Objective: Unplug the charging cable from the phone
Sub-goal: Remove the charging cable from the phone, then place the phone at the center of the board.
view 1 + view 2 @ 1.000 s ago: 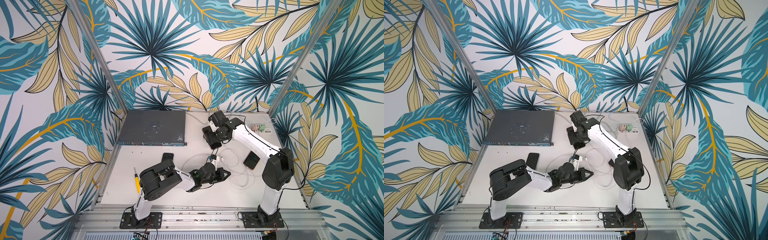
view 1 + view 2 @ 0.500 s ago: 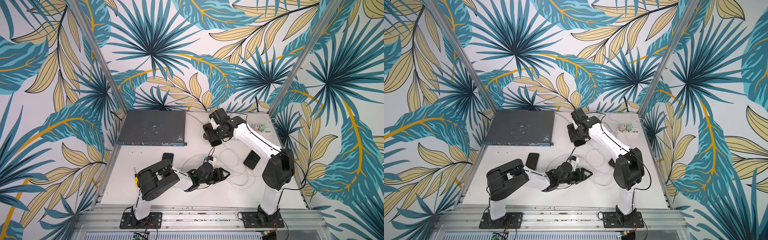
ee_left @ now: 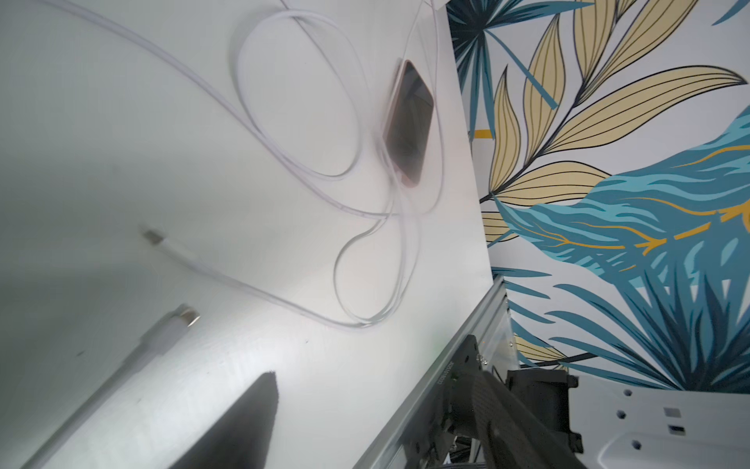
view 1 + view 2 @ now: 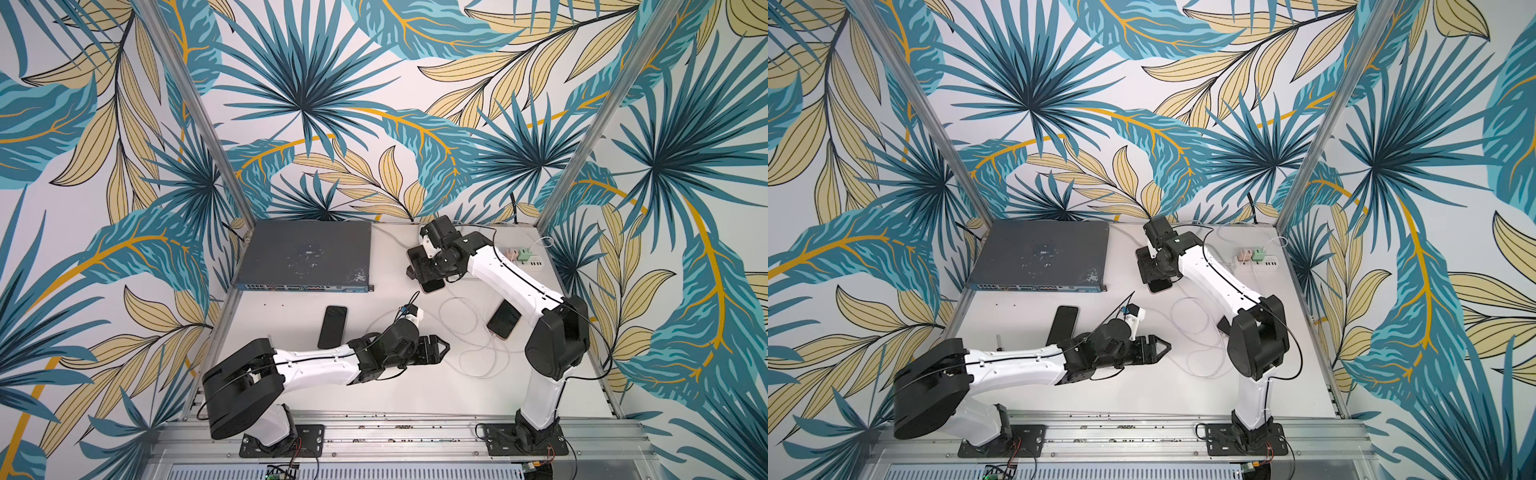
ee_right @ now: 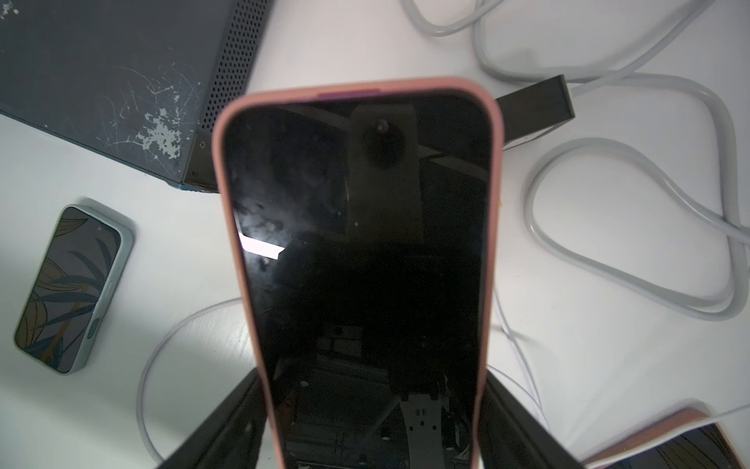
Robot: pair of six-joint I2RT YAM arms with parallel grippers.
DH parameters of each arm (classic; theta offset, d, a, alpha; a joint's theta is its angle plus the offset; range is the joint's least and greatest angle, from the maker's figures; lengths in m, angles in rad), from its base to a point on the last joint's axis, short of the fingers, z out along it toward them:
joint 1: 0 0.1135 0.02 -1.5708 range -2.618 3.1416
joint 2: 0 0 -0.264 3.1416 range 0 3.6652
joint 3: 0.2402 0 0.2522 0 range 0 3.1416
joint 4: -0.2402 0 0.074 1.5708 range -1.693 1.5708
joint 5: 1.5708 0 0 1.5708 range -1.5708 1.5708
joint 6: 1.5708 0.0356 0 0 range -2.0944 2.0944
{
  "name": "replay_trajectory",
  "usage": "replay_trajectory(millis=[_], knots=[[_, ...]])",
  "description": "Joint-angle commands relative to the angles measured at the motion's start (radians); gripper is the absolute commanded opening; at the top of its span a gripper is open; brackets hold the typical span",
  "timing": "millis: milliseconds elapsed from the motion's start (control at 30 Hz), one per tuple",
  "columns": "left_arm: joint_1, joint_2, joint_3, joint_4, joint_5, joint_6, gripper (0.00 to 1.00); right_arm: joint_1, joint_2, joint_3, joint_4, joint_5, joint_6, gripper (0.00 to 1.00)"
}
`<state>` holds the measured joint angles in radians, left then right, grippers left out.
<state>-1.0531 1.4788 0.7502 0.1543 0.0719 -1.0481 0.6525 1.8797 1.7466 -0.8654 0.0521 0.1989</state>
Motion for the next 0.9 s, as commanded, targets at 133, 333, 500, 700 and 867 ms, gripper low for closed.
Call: replay_trajectory(millis=[133,333,500,700,867], knots=[[0.085,-0.259,-0.028,-0.461,-0.171,0.076,0.78,0.035,-0.04,-0.026,0.045,-0.036,0.043,0.58],[0.171,-0.438,0.004,-0.701,-0.359,0.092,0.8,0.092,-0.035,-0.066,0.094,-0.067,0.09,0.58],[0.249,-0.507,0.027,-0.824,-0.389,0.098,0.8,0.127,-0.016,-0.087,0.134,-0.089,0.128,0.58],[0.29,-0.528,0.028,-0.86,-0.388,0.102,0.8,0.178,-0.006,-0.114,0.195,-0.121,0.189,0.58],[0.301,-0.538,0.019,-0.873,-0.397,0.088,0.8,0.197,-0.004,-0.154,0.255,-0.143,0.246,0.57]])
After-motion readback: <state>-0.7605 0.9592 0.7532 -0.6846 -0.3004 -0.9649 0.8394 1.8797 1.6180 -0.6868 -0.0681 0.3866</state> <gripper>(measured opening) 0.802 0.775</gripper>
